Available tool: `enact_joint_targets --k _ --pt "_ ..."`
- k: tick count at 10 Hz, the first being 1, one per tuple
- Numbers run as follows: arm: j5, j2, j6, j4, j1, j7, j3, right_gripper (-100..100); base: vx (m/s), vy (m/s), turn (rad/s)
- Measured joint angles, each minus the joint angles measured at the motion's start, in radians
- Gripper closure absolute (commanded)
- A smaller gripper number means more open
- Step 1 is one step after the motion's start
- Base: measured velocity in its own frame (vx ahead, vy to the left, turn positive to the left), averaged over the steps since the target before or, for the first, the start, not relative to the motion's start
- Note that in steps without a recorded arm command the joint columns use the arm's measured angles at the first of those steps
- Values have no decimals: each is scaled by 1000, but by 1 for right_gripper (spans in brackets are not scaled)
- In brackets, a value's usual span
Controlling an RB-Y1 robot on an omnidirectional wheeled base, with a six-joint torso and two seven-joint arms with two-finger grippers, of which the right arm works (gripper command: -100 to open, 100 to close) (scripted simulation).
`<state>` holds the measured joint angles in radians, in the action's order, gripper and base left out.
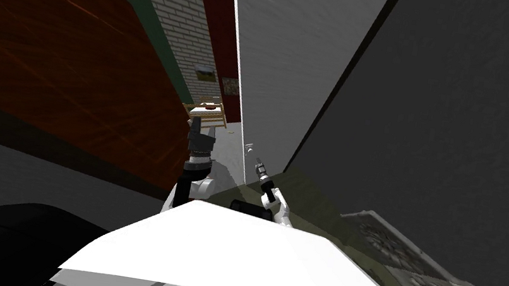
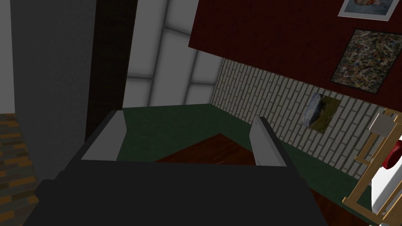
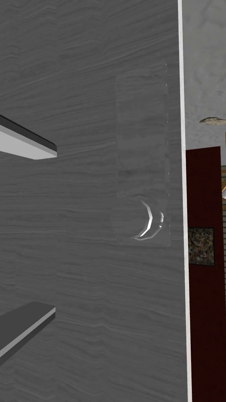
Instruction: Push the door open
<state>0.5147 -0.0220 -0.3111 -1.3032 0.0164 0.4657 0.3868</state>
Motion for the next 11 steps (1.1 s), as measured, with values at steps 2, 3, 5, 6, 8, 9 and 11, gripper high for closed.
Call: enact_joint_targets --k 2,3,5,6,8,9,11 --pt "-5 31 0 6 -5 -3 -4 -100 145 96 19" --pt "-8 38 -1 15 -11 -6 -9 -100 187 111 24" --pt "-13 42 -1 22 -17 -10 -13 -100 180 115 18" --pt "-16 37 -1 27 -20 -13 -16 -100 189 91 26" --pt "-22 5 1 35 -28 -18 -21 -100 107 66 13" --pt "-22 3 1 34 -28 -18 -21 100 -4 -6 -4" --pt "-22 2 -1 32 -33 -18 -22 100 -9 -12 14"
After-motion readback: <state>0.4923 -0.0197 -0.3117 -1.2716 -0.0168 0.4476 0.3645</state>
